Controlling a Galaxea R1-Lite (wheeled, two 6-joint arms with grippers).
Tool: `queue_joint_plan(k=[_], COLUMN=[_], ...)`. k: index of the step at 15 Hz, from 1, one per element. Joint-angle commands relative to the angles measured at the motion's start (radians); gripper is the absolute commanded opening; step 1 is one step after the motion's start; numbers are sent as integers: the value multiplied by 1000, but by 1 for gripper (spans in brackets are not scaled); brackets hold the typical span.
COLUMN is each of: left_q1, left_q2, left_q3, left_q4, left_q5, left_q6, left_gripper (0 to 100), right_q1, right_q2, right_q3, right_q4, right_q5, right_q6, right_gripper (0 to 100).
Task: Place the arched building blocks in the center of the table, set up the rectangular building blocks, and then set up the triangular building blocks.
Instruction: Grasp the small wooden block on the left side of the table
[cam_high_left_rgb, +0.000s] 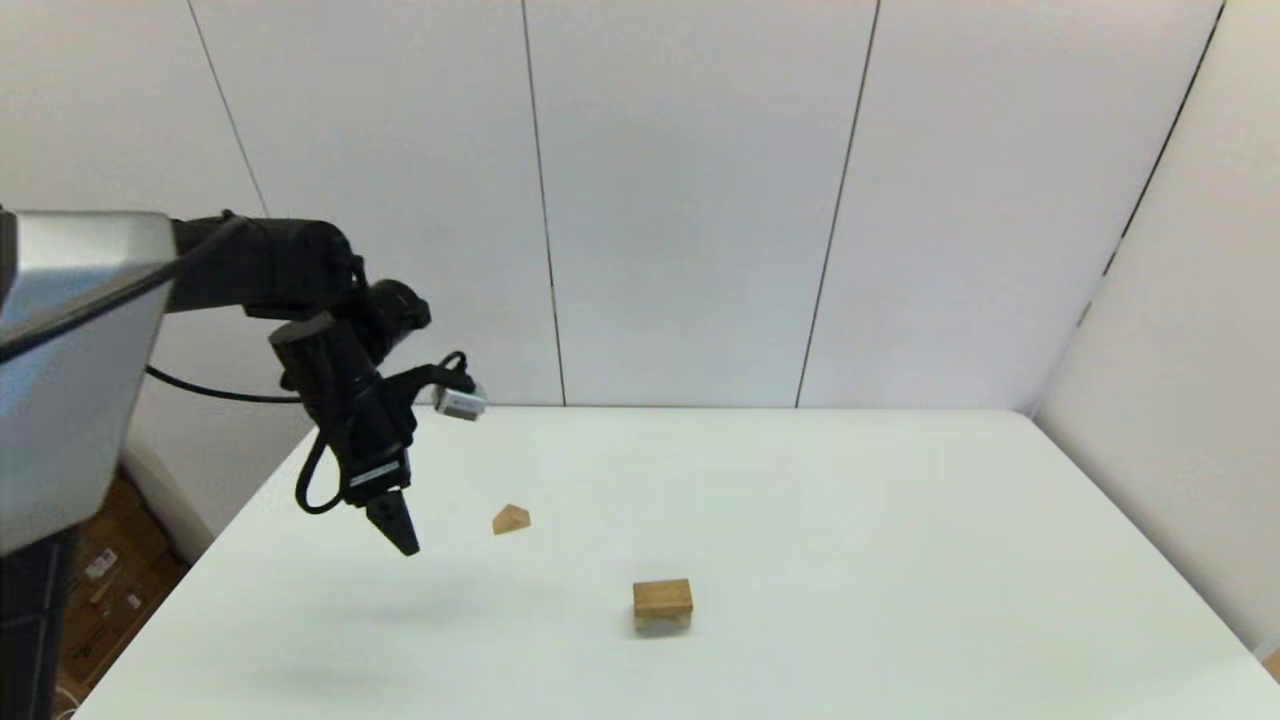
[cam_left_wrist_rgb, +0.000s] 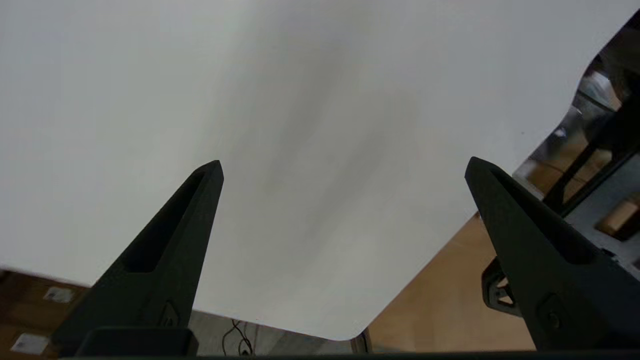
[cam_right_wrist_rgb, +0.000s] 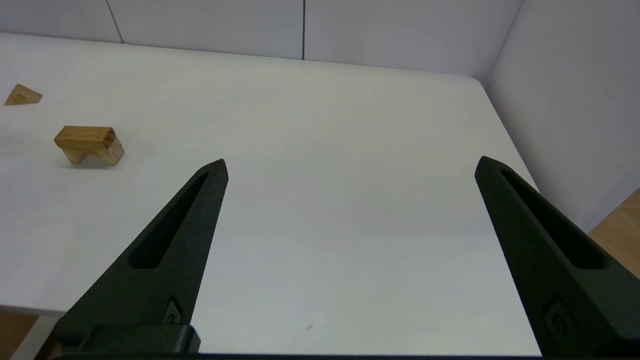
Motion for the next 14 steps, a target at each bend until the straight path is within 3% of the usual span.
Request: queue_joint_plan(k=[1, 8, 14], left_q1=[-33, -71, -79], left_q2=[187, 302, 328], left_q3=[-69, -71, -72], left_q4=[-52, -271, -377], left_q5=[8, 7, 14], left_q6=[5, 38, 38], left_gripper=[100, 100, 100], right_q1=[0, 0, 0], right_q2=[0, 0, 0], right_q3=[1, 1, -1], right_q4=[0, 0, 0], right_q5=[1, 1, 1], right_q6=[-1, -1, -1], right_gripper=[100, 100, 100])
